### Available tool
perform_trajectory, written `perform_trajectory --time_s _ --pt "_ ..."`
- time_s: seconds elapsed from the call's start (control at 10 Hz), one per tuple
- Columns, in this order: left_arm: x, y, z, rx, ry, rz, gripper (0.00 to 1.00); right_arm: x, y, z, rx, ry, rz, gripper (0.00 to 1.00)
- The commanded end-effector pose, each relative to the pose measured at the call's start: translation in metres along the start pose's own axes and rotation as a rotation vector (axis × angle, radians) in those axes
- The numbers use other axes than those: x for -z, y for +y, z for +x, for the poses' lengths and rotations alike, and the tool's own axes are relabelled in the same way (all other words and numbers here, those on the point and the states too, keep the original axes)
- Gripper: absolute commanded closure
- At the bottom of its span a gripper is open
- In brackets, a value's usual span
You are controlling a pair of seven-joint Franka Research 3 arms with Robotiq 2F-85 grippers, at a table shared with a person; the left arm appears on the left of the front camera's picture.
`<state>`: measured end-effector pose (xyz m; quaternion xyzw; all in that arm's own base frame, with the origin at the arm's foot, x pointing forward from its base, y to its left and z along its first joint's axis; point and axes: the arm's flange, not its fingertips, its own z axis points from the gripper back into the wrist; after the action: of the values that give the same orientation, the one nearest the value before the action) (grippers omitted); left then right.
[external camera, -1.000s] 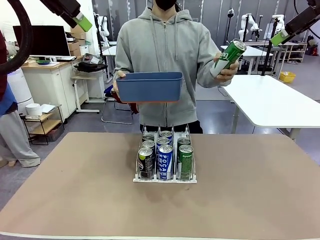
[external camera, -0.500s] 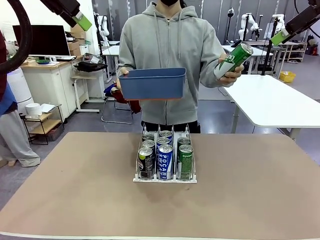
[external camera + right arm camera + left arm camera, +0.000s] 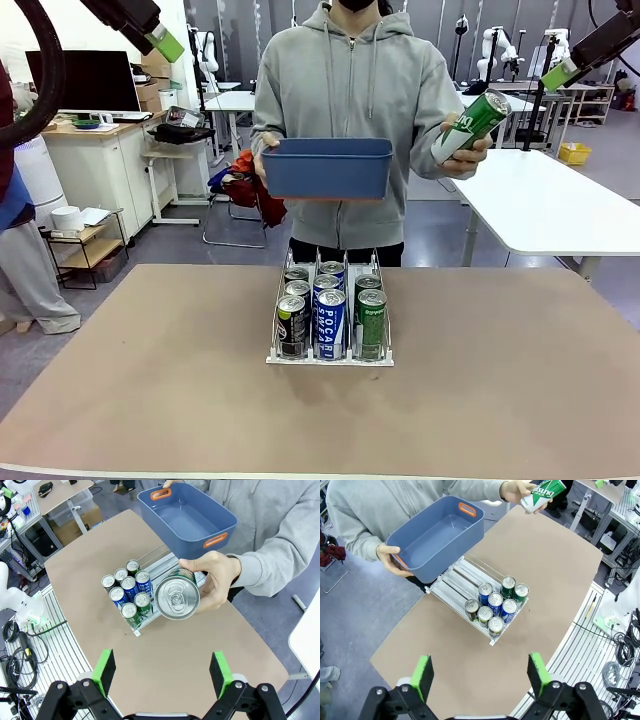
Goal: Fill the beverage cans into the dispenser.
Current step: Pick up the Sprite handed by the human.
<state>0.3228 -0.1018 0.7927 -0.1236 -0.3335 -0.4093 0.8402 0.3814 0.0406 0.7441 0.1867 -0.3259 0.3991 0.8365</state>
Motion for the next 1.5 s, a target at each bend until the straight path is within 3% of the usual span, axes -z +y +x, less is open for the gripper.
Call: perform_trajectory --time_s 0.0,0.8,0.9,1.4 --pt "0.001 0.001 0.0 -0.007 -0.004 0.013 0.0 0.002 0.001 0.0 0.0 0.004 0.001 0.0" --pt "0.001 0.001 0.0 -0.007 -0.004 0.013 0.0 0.0 0.0 0.0 0.0 0.0 0.0 0.0" --pt "0.001 0.001 0.0 -0.007 -0.004 0.013 0.0 0.002 0.005 -0.002 -0.023 0.015 -0.058 0.0" --pt "0.001 0.001 0.0 -0.007 -0.004 0.013 0.0 0.03 0.009 0.003 -0.074 0.019 0.0 0.0"
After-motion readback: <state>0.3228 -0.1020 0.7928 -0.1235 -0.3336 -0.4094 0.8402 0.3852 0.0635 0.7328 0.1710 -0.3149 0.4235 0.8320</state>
